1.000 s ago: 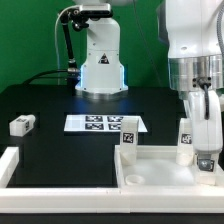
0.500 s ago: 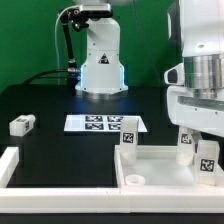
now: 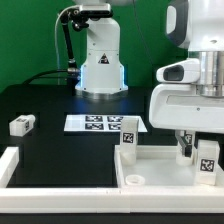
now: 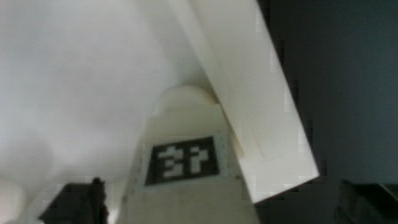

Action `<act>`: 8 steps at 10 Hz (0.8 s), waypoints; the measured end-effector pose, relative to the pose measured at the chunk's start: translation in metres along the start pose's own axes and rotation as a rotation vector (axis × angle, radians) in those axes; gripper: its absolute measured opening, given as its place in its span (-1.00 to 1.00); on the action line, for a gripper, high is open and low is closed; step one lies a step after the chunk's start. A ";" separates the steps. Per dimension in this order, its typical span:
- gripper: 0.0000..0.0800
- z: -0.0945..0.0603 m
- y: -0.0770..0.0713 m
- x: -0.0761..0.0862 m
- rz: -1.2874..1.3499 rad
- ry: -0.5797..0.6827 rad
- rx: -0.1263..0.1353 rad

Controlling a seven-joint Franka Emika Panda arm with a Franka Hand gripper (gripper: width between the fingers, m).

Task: Assemble square table

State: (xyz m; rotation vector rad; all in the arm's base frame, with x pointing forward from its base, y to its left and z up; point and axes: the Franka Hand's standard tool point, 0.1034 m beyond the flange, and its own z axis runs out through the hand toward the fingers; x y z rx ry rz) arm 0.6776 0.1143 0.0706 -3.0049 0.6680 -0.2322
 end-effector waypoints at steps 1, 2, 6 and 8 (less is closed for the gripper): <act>0.31 0.001 0.000 0.000 0.032 -0.001 0.000; 0.31 0.001 0.001 0.000 0.032 -0.001 0.000; -0.27 0.001 0.007 0.002 0.248 0.000 -0.009; -0.27 0.001 0.009 0.003 0.633 -0.010 -0.025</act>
Offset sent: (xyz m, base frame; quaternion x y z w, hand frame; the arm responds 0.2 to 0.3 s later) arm 0.0000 0.0000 0.0000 0.0000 0.0000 0.1296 0.9916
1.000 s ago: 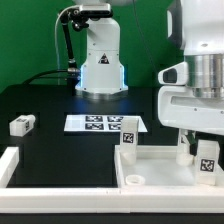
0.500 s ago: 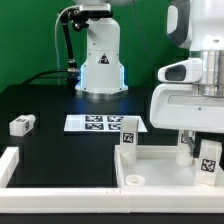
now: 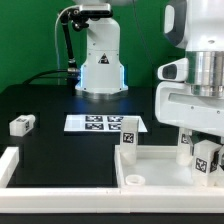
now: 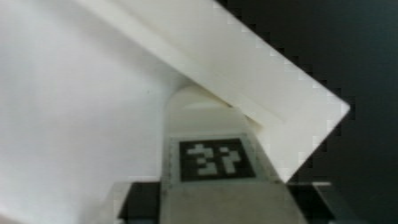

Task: Assemble square table

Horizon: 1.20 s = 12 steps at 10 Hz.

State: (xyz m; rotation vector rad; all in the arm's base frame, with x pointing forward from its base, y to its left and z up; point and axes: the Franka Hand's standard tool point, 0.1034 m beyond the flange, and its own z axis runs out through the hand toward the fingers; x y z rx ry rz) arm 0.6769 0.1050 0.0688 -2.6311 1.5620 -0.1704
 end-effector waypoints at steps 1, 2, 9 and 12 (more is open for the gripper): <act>-0.27 -0.001 -0.001 0.000 0.115 -0.022 -0.019; -0.27 0.000 -0.002 0.000 0.347 -0.072 -0.027; -0.26 0.003 0.000 -0.007 0.827 -0.135 -0.058; 0.34 0.002 0.000 -0.012 0.426 -0.100 -0.054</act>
Offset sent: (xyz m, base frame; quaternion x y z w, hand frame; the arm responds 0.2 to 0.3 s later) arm 0.0405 -0.0023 0.0169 0.1103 -0.0573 0.3516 0.9279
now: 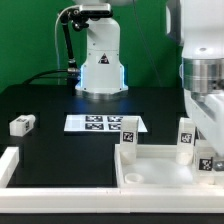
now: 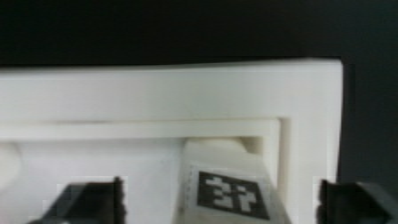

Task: Assemble square table

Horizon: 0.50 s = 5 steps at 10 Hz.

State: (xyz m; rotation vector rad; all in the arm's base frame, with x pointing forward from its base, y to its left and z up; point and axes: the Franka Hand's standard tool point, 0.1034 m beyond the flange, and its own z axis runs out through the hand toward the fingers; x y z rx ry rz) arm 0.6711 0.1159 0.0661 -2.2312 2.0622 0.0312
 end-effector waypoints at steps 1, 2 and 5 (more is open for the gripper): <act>0.53 -0.002 -0.001 -0.001 -0.136 0.010 0.001; 0.61 -0.001 0.000 0.001 -0.193 0.014 -0.002; 0.62 0.000 0.000 0.003 -0.379 0.018 -0.006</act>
Offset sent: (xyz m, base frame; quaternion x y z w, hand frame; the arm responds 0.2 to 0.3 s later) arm 0.0000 0.0000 0.0000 0.0000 0.0000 -0.1938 0.9810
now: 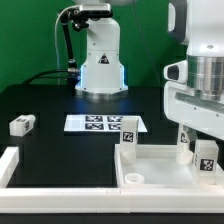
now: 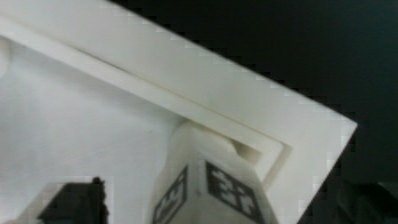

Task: Assemble square table

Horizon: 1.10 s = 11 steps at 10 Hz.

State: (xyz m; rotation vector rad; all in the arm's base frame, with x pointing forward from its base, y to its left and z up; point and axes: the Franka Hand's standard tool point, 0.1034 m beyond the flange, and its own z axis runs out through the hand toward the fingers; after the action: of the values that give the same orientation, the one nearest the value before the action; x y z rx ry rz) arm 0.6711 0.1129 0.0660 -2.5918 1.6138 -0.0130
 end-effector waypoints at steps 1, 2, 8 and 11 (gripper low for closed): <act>0.62 -0.002 0.000 0.003 -0.131 0.009 -0.005; 0.62 -0.010 -0.008 0.009 -0.337 0.044 -0.005; 0.59 -0.010 -0.018 0.001 -0.782 0.098 0.012; -0.21 -0.010 -0.014 0.011 -0.773 0.106 0.003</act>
Offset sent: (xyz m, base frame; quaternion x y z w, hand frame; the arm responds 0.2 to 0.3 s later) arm 0.0029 0.0244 0.0088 0.0471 0.0296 -0.3576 0.9322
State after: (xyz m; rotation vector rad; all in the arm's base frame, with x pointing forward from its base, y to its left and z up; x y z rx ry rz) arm 0.6878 0.1082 0.0771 -3.0624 0.5336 -0.2026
